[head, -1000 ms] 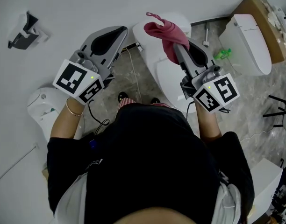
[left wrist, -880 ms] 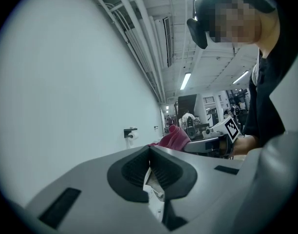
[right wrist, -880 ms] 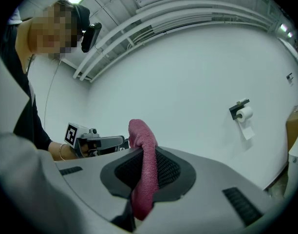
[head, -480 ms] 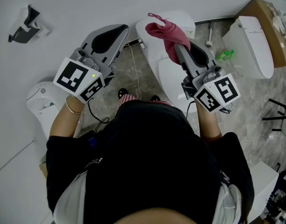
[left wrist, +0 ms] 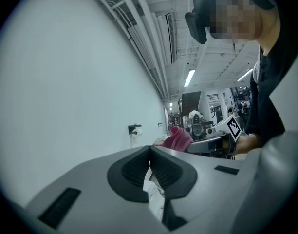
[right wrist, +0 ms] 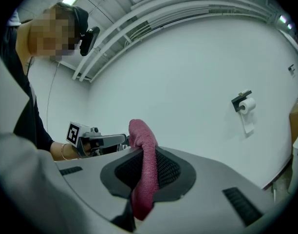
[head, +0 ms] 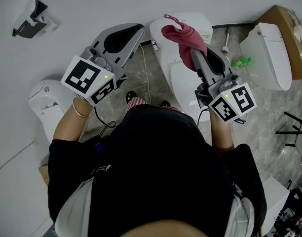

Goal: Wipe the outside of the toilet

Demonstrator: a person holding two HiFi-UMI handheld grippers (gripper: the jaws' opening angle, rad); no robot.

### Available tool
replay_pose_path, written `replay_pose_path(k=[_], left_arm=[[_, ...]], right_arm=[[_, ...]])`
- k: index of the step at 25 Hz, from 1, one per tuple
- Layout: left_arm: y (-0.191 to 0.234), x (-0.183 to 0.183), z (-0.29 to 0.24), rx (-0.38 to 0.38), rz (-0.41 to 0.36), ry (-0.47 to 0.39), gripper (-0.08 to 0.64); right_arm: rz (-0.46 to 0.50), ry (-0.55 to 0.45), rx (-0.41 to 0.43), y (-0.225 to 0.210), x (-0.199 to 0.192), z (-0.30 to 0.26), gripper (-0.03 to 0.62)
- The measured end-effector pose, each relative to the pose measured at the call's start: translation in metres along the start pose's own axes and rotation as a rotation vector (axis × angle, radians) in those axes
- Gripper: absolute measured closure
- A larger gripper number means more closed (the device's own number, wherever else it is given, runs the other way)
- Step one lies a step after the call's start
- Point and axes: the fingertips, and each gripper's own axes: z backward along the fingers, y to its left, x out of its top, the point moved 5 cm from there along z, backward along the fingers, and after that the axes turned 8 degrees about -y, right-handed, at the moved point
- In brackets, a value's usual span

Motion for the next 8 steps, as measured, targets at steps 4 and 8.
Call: replay_pose_path(k=[4, 8], left_arm=[[0.0028, -0.003, -0.001, 0.007, 0.003, 0.004, 0.551], [0.0061, -0.0057, -0.0082, -0.01, 0.005, 0.014, 0.551]], right_arm=[[-0.008, -0.006, -0.004, -0.0026, -0.003, 0.0008, 0.538], [-0.009, -0.008, -0.005, -0.0069, -0.0023, 0.0004, 0.538]])
